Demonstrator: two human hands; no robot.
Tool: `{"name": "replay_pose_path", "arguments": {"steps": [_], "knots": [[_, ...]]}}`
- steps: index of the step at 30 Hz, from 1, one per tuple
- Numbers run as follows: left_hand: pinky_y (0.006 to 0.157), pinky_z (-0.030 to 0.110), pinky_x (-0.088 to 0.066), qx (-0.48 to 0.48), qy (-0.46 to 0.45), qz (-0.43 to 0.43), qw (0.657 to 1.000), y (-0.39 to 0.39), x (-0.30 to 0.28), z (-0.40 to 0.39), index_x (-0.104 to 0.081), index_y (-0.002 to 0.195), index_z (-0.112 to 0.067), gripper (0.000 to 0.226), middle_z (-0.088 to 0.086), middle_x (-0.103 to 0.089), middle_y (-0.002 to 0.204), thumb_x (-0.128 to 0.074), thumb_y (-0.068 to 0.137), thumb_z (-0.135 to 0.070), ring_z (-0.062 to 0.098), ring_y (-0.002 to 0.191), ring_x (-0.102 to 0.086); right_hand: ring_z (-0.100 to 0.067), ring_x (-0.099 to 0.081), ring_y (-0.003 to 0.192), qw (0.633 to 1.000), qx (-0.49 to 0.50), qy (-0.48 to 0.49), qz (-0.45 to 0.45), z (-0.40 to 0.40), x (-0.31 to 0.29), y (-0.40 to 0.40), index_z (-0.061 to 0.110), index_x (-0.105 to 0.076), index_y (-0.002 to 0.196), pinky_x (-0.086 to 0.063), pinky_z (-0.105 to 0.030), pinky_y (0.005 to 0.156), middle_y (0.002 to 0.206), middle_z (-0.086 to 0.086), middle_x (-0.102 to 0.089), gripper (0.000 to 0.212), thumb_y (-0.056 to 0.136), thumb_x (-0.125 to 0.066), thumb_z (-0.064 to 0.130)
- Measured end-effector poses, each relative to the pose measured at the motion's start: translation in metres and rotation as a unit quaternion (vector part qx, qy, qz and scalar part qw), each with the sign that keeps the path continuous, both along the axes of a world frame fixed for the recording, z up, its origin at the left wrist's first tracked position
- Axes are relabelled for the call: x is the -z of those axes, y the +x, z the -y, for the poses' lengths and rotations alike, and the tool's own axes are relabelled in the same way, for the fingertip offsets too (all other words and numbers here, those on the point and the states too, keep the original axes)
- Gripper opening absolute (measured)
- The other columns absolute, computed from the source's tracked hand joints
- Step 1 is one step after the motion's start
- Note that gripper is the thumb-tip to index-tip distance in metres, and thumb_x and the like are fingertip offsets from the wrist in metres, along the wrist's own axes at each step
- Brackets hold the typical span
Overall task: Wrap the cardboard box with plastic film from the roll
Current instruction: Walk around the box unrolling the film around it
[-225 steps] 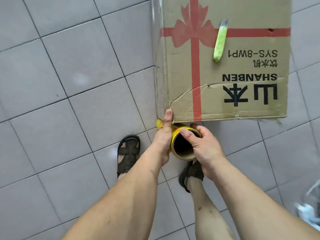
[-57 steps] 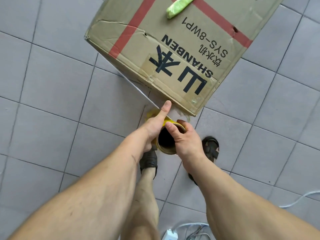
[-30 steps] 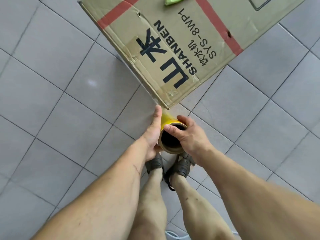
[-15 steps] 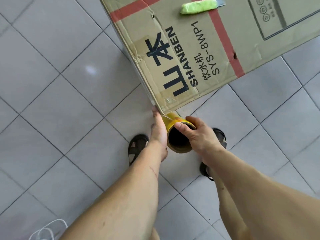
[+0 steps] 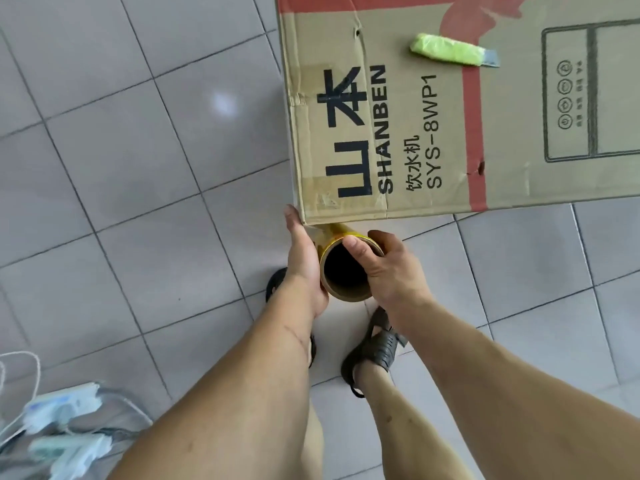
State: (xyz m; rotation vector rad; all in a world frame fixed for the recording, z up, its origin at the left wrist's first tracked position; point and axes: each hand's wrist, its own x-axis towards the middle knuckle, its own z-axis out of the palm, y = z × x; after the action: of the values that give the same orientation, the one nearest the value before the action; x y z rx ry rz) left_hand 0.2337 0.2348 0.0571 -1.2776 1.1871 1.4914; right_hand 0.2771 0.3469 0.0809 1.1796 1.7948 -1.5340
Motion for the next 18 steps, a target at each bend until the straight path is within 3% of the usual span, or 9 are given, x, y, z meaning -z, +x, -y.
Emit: {"name": "replay_pose_path", "arguments": {"steps": [7,10,12,16,18], "knots": [[0.116,0.059,-0.054,-0.07,0.059,-0.021,0.996,0.008,0.008,-0.011,-0.071,0.145,-0.028,0.11,0.013,-0.081,0.131,-0.02,0.083,-0.104,0.037,0.129,-0.072,-0.01,-0.061,0.092,1.0,-0.018,0.01,0.022,-0.021,0.002,-0.018,0.025,-0.062,0.115,-0.048,-0.026,0.073,0.1,0.005,-0.066,0.046,0.083,-0.068,0.058],[0.12,0.063,-0.05,-0.066,0.074,-0.039,0.994,0.009,0.009,-0.006,-0.067,0.148,-0.037,0.121,0.008,-0.077,0.14,-0.031,0.062,-0.113,0.035,0.138,-0.066,-0.011,-0.059,0.094,0.999,-0.029,0.016,0.033,-0.022,0.0,-0.023,0.027,-0.062,0.113,-0.046,-0.03,0.08,0.1,0.006,-0.065,0.044,0.082,-0.068,0.058],[0.123,0.067,-0.043,-0.064,0.071,-0.041,0.995,0.009,0.009,-0.003,-0.062,0.152,-0.041,0.131,0.004,-0.072,0.147,-0.037,0.047,-0.115,0.033,0.143,-0.061,-0.013,-0.06,0.098,0.998,-0.043,0.015,0.035,-0.022,-0.004,-0.026,0.027,-0.062,0.113,-0.046,-0.032,0.084,0.103,0.005,-0.066,0.056,0.072,-0.066,0.065],[0.132,0.056,-0.03,-0.067,0.041,-0.061,0.995,0.006,0.006,-0.002,-0.046,0.164,-0.042,0.112,0.001,-0.06,0.162,-0.029,0.076,-0.108,0.029,0.152,-0.051,-0.005,-0.056,0.09,0.998,-0.05,0.021,0.038,-0.022,-0.006,-0.03,0.025,-0.059,0.111,-0.045,-0.025,0.074,0.097,0.01,-0.063,0.047,0.079,-0.065,0.059],[0.131,0.054,-0.031,-0.077,-0.011,-0.065,0.995,-0.001,0.01,-0.001,-0.036,0.171,-0.039,0.095,0.002,-0.047,0.173,-0.026,0.095,-0.094,0.031,0.158,-0.044,-0.004,-0.055,0.091,0.998,-0.047,0.021,0.044,-0.022,-0.006,-0.028,0.025,-0.059,0.112,-0.042,-0.027,0.078,0.099,0.01,-0.063,0.051,0.074,-0.066,0.06]]}}
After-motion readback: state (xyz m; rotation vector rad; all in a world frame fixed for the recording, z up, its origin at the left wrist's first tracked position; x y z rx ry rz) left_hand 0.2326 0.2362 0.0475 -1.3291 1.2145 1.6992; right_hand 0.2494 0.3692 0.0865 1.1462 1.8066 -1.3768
